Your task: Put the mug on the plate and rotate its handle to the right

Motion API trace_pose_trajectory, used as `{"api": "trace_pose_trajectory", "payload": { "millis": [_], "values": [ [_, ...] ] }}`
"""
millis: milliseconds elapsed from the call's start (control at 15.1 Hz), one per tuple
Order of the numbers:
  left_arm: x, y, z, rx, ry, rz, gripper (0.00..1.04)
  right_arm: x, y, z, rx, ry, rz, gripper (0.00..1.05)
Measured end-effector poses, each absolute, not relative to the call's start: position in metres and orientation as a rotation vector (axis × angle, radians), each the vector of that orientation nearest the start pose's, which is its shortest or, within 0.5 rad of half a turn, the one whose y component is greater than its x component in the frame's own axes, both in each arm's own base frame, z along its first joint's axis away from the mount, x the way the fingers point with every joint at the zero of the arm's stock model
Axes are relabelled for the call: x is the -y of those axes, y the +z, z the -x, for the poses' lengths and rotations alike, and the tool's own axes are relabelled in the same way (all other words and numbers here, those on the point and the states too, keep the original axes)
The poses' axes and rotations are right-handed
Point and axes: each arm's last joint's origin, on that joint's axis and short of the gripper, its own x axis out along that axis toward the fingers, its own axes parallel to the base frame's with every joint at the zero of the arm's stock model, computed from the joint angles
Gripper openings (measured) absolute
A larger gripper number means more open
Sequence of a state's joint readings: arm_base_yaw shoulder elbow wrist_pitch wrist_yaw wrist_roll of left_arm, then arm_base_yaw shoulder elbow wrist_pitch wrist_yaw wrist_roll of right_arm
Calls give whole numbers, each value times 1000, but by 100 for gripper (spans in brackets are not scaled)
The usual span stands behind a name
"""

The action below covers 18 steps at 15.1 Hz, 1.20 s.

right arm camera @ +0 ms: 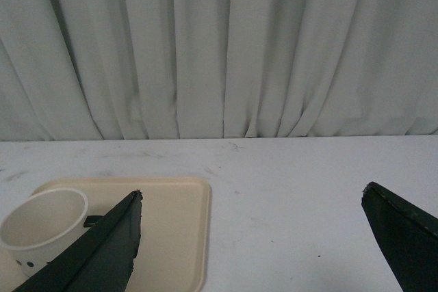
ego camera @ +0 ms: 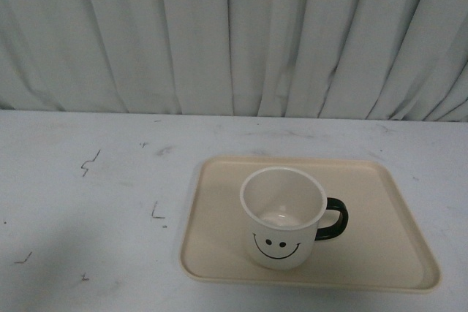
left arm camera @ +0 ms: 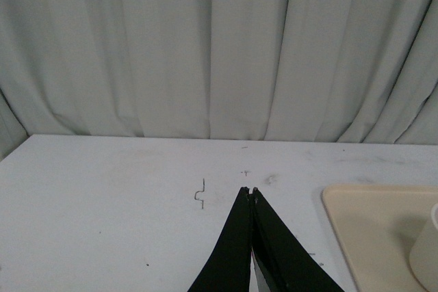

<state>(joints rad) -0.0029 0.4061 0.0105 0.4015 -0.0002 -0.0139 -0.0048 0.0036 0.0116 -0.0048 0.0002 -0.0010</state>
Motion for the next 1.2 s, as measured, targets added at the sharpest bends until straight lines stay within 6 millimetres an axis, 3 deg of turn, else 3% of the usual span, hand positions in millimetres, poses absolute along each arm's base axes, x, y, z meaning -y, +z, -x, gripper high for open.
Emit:
{"api": "trace_pose_trajectory", "payload": {
  "millis": [1196],
  "values": [
    [0,166,-98,-6,-2,14,2,0,167,-97,4,-5,1,98]
  ]
}}
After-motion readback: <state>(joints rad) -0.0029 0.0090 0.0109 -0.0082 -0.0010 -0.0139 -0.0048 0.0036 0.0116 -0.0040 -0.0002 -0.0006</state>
